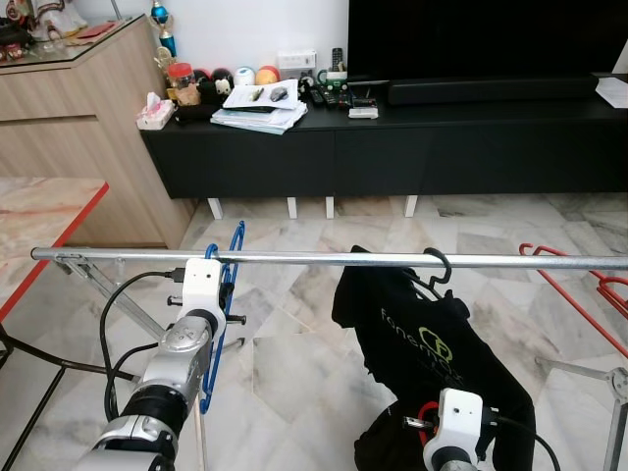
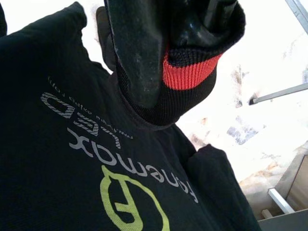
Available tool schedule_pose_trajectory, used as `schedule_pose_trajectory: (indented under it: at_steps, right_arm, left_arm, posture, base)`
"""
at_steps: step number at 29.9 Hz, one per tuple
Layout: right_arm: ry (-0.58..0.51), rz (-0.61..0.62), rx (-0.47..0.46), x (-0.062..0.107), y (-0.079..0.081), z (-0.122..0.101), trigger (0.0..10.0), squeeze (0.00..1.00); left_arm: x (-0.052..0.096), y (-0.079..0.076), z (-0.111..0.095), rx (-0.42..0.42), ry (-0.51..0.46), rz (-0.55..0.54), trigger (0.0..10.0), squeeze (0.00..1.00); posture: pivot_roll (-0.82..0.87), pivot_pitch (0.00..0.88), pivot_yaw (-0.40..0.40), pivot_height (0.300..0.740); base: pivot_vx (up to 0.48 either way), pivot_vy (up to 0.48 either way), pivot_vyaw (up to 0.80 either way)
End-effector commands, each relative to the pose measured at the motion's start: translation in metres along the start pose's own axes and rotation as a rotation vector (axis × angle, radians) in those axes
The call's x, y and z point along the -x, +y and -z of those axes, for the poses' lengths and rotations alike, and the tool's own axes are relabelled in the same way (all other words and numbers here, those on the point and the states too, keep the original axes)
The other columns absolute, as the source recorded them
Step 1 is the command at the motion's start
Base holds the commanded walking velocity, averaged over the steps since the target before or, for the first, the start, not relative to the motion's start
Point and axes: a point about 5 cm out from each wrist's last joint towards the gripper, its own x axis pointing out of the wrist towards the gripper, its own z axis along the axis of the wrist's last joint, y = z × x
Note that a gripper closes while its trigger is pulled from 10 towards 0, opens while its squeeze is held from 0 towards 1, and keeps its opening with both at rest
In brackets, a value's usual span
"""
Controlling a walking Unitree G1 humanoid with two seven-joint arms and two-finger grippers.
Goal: Hang hanger
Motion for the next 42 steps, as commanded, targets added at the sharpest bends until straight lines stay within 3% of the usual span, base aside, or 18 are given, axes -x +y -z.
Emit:
schedule_pose_trajectory:
  at_steps: [1, 16, 17, 19, 20, 27, 42]
  right_arm:
    - [-0.017, -0.02, 0.001, -0.002, 0.006, -0.005, 10.0, 0.0]
    - [-0.024, -0.018, 0.0, -0.002, 0.004, -0.007, 10.0, 0.0]
    - [-0.024, -0.019, 0.001, -0.002, 0.004, -0.007, 10.0, 0.0]
    - [-0.024, -0.019, 0.001, -0.002, 0.003, -0.007, 10.0, 0.0]
    - [-0.029, -0.02, 0.002, -0.003, 0.003, -0.008, 10.0, 0.0]
    - [-0.059, -0.026, 0.0, -0.005, 0.003, -0.017, 10.0, 0.0]
    - [-0.076, -0.033, -0.002, -0.008, 0.005, -0.024, 10.0, 0.0]
  left_arm:
    - [0.004, 0.008, 0.004, -0.01, 0.0, -0.007, 0.0, 0.0]
    - [0.041, 0.031, 0.028, -0.068, -0.033, 0.025, 0.2, 0.0]
    - [0.045, 0.032, 0.03, -0.069, -0.036, 0.033, 2.7, 0.0]
    - [0.048, 0.032, 0.031, -0.066, -0.038, 0.037, 2.7, 0.0]
    - [0.056, 0.034, 0.034, -0.058, -0.048, 0.05, 10.0, 0.0]
    - [0.075, 0.036, 0.048, -0.052, -0.018, 0.052, 10.0, 0.0]
    - [0.08, 0.028, 0.049, -0.009, -0.01, 0.063, 10.0, 0.0]
  posture:
    - [-0.03, 0.048, 0.085, 0.74]
    - [-0.02, 0.06, 0.079, 0.74]
    - [-0.02, 0.06, 0.078, 0.74]
    - [-0.02, 0.06, 0.077, 0.74]
    - [-0.02, 0.061, 0.077, 0.74]
    - [-0.02, 0.063, 0.072, 0.74]
    - [-0.01, 0.061, 0.069, 0.74]
  base:
    - [0.0, 0.0, 0.0]
    - [0.0, 0.0, 0.0]
    - [0.0, 0.0, 0.0]
    - [0.0, 0.0, 0.0]
    - [0.0, 0.0, 0.0]
    - [0.0, 0.0, 0.0]
    - [-0.065, 0.0, 0.0]
